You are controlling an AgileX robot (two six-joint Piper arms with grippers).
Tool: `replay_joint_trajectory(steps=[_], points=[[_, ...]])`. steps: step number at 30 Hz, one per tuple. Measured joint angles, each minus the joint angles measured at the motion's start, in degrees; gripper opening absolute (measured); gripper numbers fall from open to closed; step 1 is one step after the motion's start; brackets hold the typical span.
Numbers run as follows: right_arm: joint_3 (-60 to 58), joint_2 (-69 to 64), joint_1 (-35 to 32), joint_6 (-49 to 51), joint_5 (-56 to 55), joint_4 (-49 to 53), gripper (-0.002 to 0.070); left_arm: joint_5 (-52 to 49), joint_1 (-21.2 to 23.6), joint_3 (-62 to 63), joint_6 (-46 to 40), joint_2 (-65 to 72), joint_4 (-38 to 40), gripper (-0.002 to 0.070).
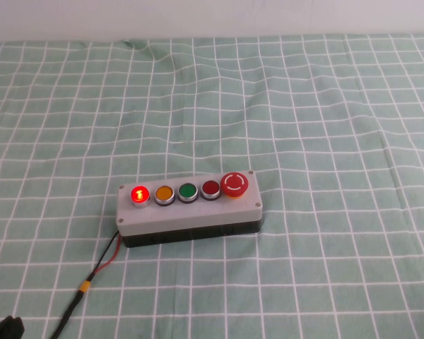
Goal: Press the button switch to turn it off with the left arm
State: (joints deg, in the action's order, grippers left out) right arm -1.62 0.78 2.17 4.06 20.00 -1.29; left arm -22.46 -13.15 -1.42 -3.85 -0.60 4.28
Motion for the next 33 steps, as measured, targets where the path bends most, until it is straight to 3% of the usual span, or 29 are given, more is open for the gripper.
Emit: replay_joint_trajectory(steps=[10,19,29,33], points=[[0.00,0.00,0.00,0.00,0.00,0.00,-0.0017,0.78,0.00,0.00,-0.02,0.00,0.00,-0.0002],[0.00,0.00,0.00,0.00,0.00,0.00,-0.0017,7.45,0.00,0.00,-0.02,0.00,-0.10,-0.0002],[0.00,0.00,0.00,0.00,0.00,0.00,-0.0017,34.75,0.00,-0.02,-0.22,0.00,-0.10,-0.0002],[0.00,0.00,0.00,0.00,0.00,0.00,-0.0017,40.15,0.00,-0.02,-0.22,0.00,0.00,-0.0002]])
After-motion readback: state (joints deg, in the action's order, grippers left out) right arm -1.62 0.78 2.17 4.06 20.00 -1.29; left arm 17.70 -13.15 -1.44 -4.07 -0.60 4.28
